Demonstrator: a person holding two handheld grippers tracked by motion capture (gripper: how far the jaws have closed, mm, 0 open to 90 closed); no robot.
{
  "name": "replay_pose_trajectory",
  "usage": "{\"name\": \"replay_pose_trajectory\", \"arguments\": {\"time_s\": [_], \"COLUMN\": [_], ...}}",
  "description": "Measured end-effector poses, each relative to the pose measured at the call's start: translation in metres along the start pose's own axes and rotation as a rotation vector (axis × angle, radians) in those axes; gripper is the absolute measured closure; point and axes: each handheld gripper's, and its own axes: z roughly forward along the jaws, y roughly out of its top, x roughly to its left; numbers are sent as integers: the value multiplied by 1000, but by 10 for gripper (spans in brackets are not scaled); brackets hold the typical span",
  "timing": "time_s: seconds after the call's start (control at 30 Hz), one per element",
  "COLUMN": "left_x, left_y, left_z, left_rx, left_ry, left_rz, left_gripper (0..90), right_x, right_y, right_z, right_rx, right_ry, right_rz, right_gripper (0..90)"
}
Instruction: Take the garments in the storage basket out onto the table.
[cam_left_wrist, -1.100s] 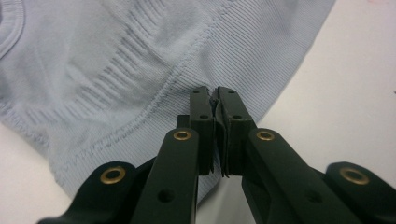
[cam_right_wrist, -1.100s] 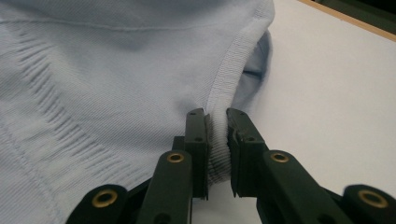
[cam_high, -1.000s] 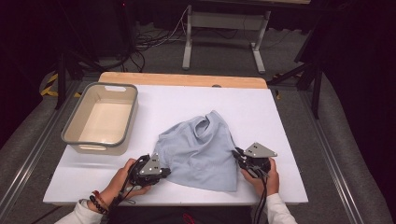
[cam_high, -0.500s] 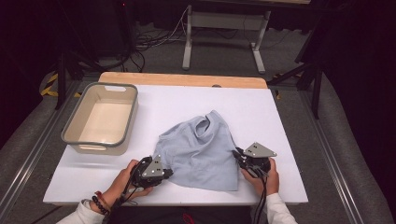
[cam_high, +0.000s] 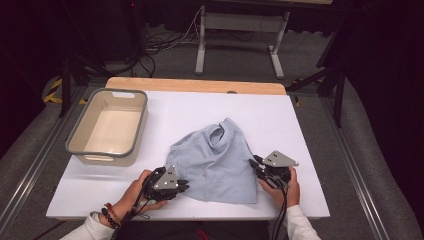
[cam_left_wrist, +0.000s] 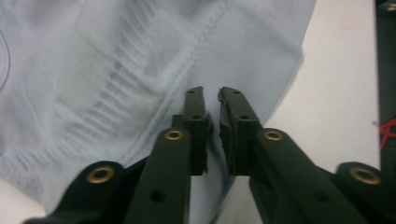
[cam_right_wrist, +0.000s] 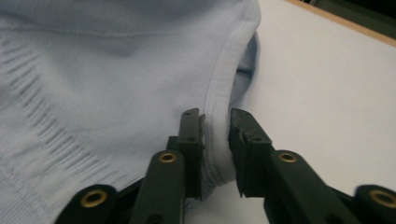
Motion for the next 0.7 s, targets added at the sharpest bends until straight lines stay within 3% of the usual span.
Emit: {"name": "replay_pose_trajectory", "arguments": {"time_s": [0.17, 0.2, 0.27, 0.33, 0.37, 0.4, 0.43, 0.47, 0.53, 0.6, 0.7], "left_x": [20, 29, 35, 59, 59, 64, 79, 79, 97, 107, 117], "left_y": [15, 22, 26, 40, 40, 42, 48, 48, 53, 54, 53], "left_z": [-10, -10, -10, -5, -5, -2, 6, 6, 19, 28, 40], "left_rx": [-68, -76, -86, -109, -109, -108, -103, -103, -78, -64, -49], "left_ry": [64, 106, 120, 153, 153, 161, 172, 172, 201, 194, 176], "left_rz": [-41, -49, -52, -87, -87, -93, -115, -115, -160, -198, -233], "left_gripper": [676, 607, 582, 524, 485, 487, 474, 453, 412, 391, 382], "right_x": [-8, -13, -15, -18, -19, -20, -21, -22, -25, -30, -36], "right_y": [8, 14, 18, 31, 35, 38, 43, 46, 53, 58, 61], "right_z": [-7, -7, -6, 2, 4, 7, 11, 14, 24, 33, 46], "right_rx": [-66, -88, -96, -90, -94, -94, -86, -82, -52, -34, -9], "right_ry": [4, 1, 9, 30, 29, 33, 47, 58, 64, 83, 109], "right_rz": [38, 49, 55, 40, 32, 31, 30, 26, 11, 5, 38], "right_gripper": [597, 559, 529, 501, 490, 477, 460, 448, 431, 412, 382]}}
